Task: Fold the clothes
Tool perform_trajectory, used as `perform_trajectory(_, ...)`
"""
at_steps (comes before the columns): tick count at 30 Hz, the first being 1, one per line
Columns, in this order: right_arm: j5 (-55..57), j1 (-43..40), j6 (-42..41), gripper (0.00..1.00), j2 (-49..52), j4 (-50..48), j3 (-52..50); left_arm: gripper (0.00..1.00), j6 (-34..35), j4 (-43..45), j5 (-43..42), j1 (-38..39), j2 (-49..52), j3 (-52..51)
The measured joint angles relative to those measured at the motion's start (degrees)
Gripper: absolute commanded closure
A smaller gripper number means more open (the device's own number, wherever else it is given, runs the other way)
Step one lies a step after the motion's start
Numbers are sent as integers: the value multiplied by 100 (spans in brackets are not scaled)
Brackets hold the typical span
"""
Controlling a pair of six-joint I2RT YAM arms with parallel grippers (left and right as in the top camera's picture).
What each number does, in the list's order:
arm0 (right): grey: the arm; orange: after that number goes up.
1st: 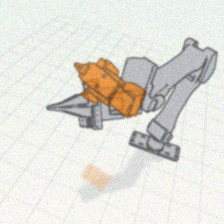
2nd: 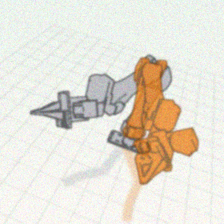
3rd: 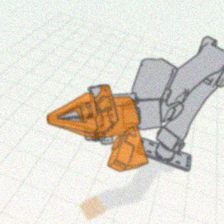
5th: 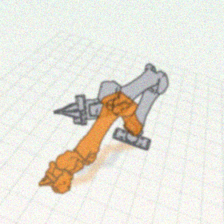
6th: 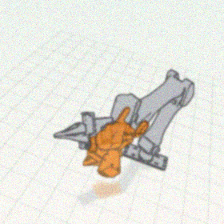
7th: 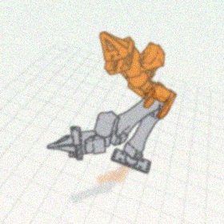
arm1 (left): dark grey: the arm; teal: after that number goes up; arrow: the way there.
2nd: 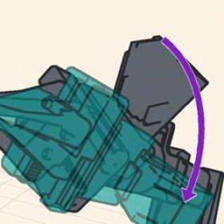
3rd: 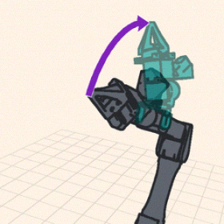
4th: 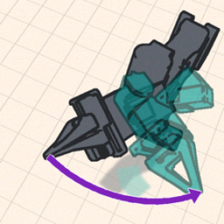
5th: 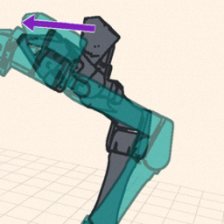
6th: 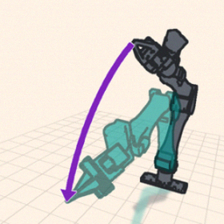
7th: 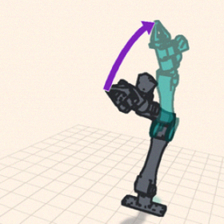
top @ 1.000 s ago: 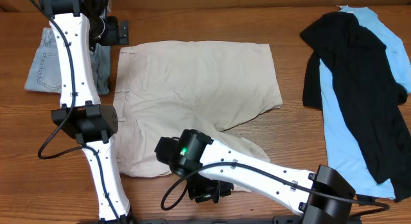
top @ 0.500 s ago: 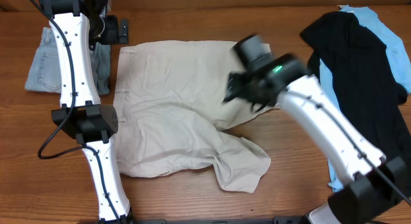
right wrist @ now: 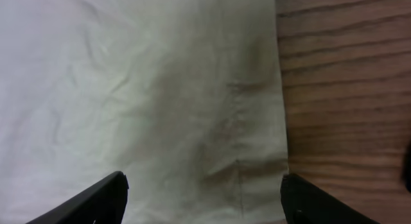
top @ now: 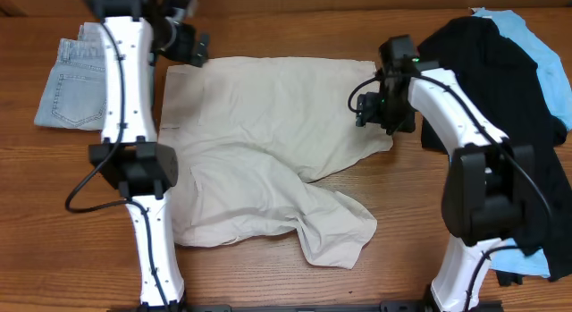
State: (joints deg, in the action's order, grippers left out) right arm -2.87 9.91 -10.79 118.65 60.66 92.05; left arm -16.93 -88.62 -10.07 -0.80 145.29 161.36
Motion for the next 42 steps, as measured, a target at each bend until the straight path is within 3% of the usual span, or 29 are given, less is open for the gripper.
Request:
perform_trajectory(9, 236, 11, 382, 35, 337, -632, 0, 13, 22, 90, 94, 151, 1084, -256)
perform_trajectory(16, 420, 9, 660, 40, 415, -1003, 0, 34, 190, 103, 173, 114, 1488, -297)
perform_trajectory(20, 588, 9, 859, 40, 428, -1213, 0, 53, 212, 129, 234, 94, 1513, -275)
perform_trajectory(25, 848, -20, 1102, 40, 444, -1606, 0, 62, 378, 341, 280, 48, 1526, -275)
perform_trajectory(33, 966, -247, 1209, 39, 448, -1827, 0, 58, 772, 1731, 278, 44, 1585, -275)
perform_trajectory(36, 975, -313, 1246, 33, 448, -1888, 0, 51, 809, 2277, 278, 44, 1637, -275)
perform_trajectory(39, 957, -313, 1239, 27, 450, -1904, 0, 42, 841, 2616, 280, 44, 1661, -275)
perform_trajectory(42, 822, -313, 1248, 23, 452, -1759, 0, 22, 883, 2463, 280, 44, 1679, -195)
